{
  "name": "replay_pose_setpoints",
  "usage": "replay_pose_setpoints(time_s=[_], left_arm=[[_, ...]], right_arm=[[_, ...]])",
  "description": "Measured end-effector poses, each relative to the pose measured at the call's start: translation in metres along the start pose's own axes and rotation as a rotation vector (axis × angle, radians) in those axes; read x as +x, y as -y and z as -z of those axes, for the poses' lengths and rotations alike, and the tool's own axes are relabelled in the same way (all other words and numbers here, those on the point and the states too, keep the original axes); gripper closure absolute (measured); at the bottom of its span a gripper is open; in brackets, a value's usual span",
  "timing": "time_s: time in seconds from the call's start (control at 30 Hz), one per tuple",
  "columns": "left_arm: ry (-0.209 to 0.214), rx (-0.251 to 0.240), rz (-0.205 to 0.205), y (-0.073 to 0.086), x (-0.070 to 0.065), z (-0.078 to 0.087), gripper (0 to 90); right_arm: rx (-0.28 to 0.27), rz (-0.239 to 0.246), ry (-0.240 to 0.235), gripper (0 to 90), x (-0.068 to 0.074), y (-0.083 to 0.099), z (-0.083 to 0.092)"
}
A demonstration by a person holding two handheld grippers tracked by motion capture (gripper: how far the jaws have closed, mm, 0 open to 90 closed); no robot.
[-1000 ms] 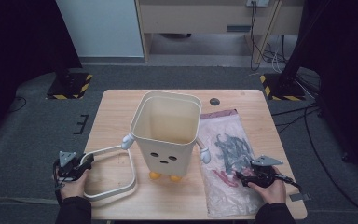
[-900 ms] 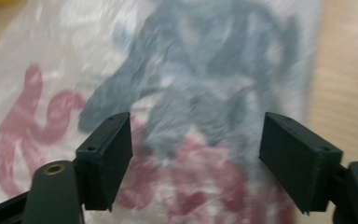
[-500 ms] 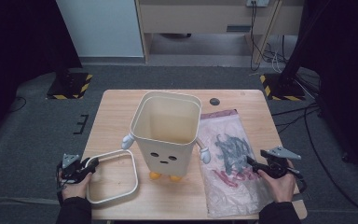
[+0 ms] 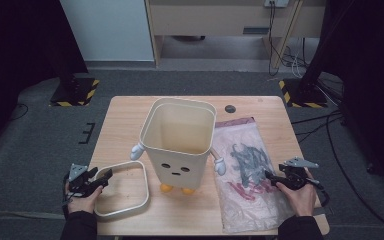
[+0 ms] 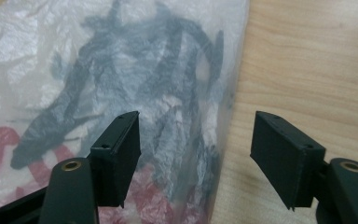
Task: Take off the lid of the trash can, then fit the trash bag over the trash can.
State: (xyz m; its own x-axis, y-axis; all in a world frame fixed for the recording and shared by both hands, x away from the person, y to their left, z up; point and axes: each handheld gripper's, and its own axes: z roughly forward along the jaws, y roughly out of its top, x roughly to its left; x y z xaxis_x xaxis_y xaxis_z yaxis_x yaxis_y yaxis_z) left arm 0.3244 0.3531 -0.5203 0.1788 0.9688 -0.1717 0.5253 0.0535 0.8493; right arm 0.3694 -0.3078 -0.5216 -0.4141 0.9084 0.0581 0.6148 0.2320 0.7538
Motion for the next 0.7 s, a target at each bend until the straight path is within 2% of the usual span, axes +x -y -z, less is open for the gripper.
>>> replay_pose_setpoints(time_s=[0.27,0.37,0.57,0.7], left_arm=[[-0.003,-0.019,-0.003,-0.003,-0.002,0.004,34.5],[0.002,-0.030,0.002,-0.004,-0.002,0.005,34.2],[-0.003,-0.030,0.005,-0.004,-0.001,0.006,34.2],[-0.003,-0.033,0.000,-0.005,-0.002,0.007,34.4]], right_arm=[[0.065,0.025,-0.012,35.8,0.001,0.006,-0.003],[0.054,0.023,-0.017,39.1,0.002,0.008,-0.004],[0.034,0.073,0.004,58.6,0.010,0.010,-0.003],[0.042,0.072,-0.003,75.9,0.018,0.008,-0.004]])
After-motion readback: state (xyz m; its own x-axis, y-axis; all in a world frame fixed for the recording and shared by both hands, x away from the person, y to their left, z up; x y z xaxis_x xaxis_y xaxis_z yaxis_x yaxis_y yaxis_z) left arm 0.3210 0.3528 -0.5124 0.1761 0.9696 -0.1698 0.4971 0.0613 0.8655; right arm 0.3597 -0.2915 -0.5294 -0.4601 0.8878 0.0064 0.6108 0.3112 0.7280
